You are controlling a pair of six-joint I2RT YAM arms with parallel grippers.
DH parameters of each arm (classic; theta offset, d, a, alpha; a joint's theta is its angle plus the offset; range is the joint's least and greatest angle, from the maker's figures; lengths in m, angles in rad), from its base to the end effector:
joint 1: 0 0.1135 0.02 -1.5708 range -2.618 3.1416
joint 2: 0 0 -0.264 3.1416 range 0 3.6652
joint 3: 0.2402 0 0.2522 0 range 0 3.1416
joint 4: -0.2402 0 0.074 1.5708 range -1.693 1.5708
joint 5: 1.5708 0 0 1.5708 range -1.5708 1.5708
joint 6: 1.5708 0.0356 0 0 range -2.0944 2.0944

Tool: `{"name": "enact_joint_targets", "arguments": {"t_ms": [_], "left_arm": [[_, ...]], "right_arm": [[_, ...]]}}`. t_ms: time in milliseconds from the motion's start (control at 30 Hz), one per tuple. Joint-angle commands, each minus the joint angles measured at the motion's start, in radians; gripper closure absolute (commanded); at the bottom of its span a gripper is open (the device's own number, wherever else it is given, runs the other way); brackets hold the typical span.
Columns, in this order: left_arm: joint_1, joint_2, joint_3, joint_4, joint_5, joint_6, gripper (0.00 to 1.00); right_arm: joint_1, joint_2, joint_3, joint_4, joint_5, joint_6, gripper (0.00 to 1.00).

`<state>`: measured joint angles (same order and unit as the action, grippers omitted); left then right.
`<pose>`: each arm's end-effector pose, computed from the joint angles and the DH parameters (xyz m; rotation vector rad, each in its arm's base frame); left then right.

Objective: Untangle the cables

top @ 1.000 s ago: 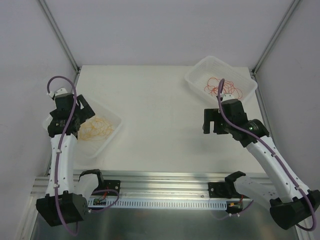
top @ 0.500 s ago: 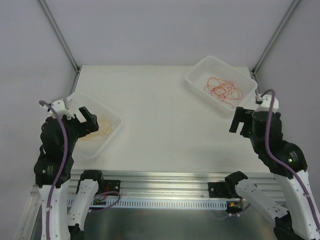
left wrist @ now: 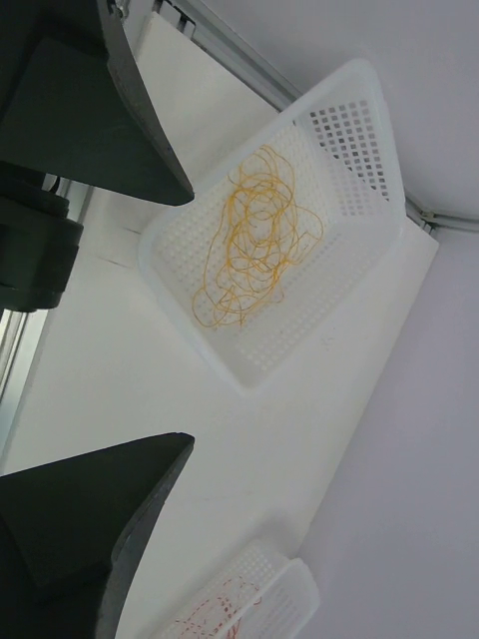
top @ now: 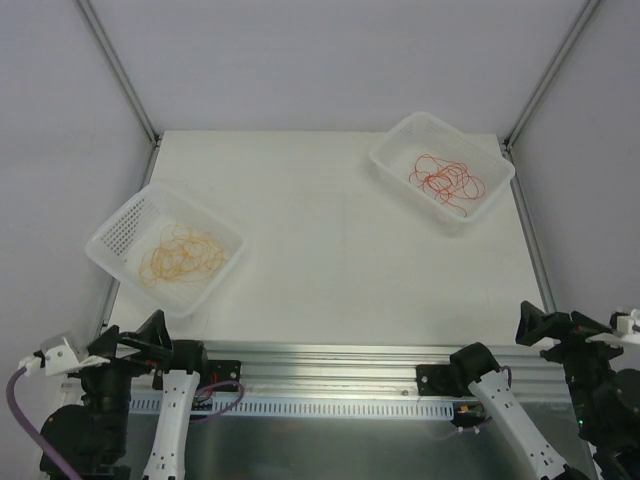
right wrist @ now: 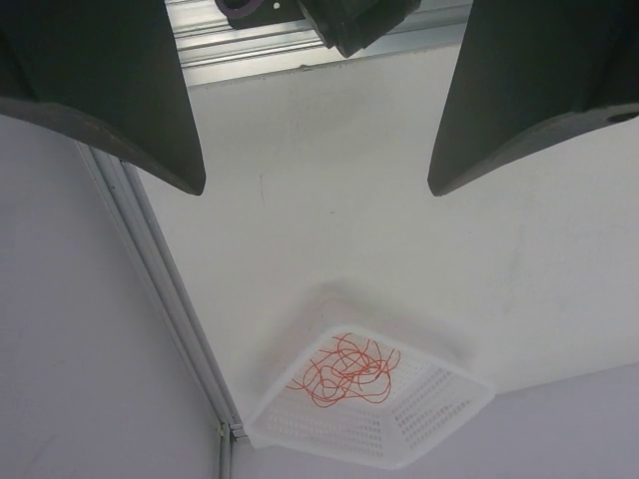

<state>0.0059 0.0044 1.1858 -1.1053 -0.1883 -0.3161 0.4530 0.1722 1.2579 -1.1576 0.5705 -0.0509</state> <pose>-0.0979 0.0061 0.3723 -0.3885 1.4457 -0.1093 -0.0592 -0.0502 0.3959 0.0236 1.6335 -0.1600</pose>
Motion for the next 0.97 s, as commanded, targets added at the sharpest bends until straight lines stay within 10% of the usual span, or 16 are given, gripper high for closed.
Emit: {"name": "enact_joint_targets", "arguments": {"t_ms": [0, 933], "left_arm": [[-0.003, -0.021, 0.109, -0.140, -0.017, -0.014, 0.01], [-0.003, -0.136, 0.081, -0.353, 0.047, -0.156, 0.01]], "right_arm": [[0.004, -0.088, -0.003, -0.079, -0.003, -0.027, 0.00], [0.059, -0.235, 0.011, -0.208, -0.027, 0.033, 0.00]]}}
